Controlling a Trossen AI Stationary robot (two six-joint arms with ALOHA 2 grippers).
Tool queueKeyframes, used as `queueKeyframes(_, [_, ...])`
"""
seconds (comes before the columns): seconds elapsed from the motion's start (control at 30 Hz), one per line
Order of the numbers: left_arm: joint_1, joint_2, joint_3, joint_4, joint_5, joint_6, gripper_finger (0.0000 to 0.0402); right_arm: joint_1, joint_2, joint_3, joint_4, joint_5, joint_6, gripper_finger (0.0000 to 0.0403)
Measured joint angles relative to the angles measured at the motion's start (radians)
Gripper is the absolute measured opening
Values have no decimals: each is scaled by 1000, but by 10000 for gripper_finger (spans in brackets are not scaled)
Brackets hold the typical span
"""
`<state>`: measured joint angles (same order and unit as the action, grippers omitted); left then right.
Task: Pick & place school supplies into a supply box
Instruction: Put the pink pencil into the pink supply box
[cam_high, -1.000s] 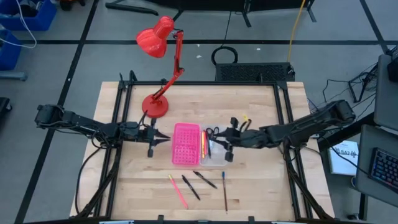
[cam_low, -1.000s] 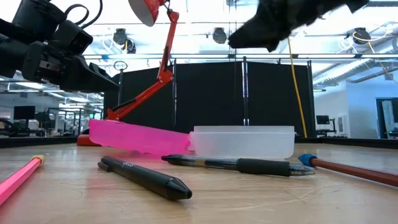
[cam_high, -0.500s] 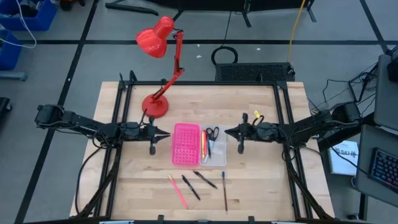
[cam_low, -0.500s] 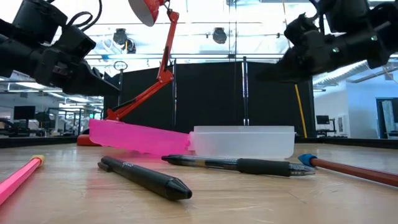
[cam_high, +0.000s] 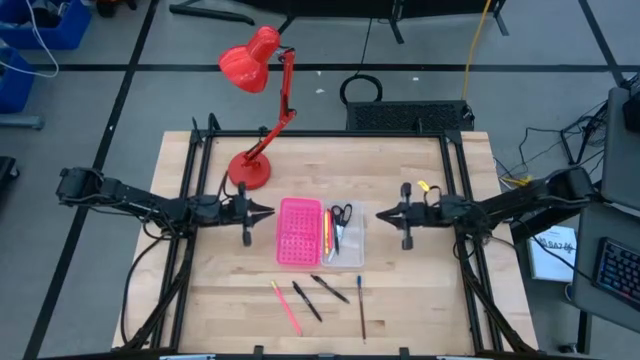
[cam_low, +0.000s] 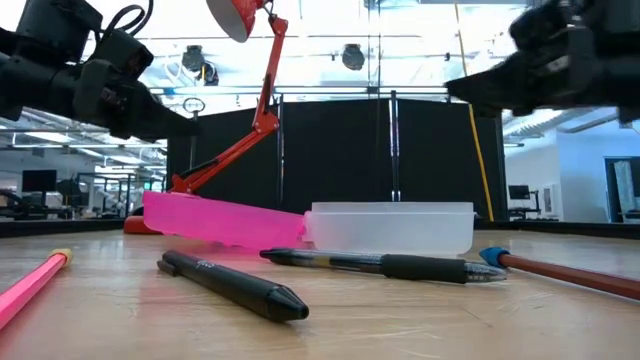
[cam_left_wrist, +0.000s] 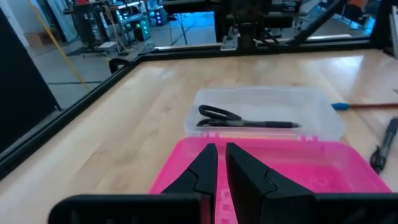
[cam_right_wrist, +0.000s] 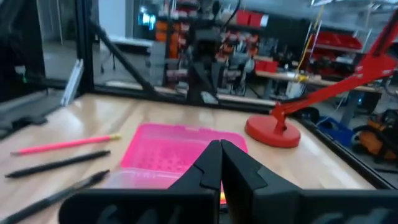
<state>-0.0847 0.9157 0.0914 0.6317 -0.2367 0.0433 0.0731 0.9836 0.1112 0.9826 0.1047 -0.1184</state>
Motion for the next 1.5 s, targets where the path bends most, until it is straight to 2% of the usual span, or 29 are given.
queueKeyframes(0.17, [-21, 0, 0, 0, -1, 0, 42, -21, -175, -93, 30, 9, 4, 0])
queueKeyframes(0.27, [-24, 0, 0, -1, 0, 0, 42, -51, -277, -91, -56, 23, 4, 0])
queueKeyframes(0.47, [-40, 0, 0, -54, 36, 49, 42, -96, -410, -92, -153, -149, 1, 0])
queueKeyframes(0.57, [-75, 1, 30, -97, 72, 63, 42, -109, -444, -92, -154, -185, 0, 0])
queueKeyframes(0.63, [-111, 0, 96, -205, 47, 50, 42, -121, -454, -93, -155, -183, -13, 0])
queueKeyframes(0.8, [-254, 78, 349, -690, -49, -65, 42, -151, -453, -93, -161, -184, -21, 0])
queueKeyframes(1.03, [-410, 315, 688, -1127, -45, -167, 42, -153, -452, -94, -169, -185, -2, 0])
queueKeyframes(1.1, [-429, 391, 763, -1227, -3, -201, 42, -152, -452, -94, -175, -185, 9, 0])
queueKeyframes(1.2, [-462, 510, 850, -1308, 100, -185, 42, -152, -452, -95, -175, -185, 27, 0])
queueKeyframes(1.33, [-532, 658, 931, -1359, 156, -15, 42, -152, -452, -95, -175, -185, 28, 0])
queueKeyframes(1.4, [-560, 718, 955, -1366, 133, 29, 42, -152, -452, -95, -174, -185, 37, 0])
queueKeyframes(1.5, [-579, 775, 998, -1364, 18, 19, 43, -152, -452, -95, -173, -185, 62, 0])
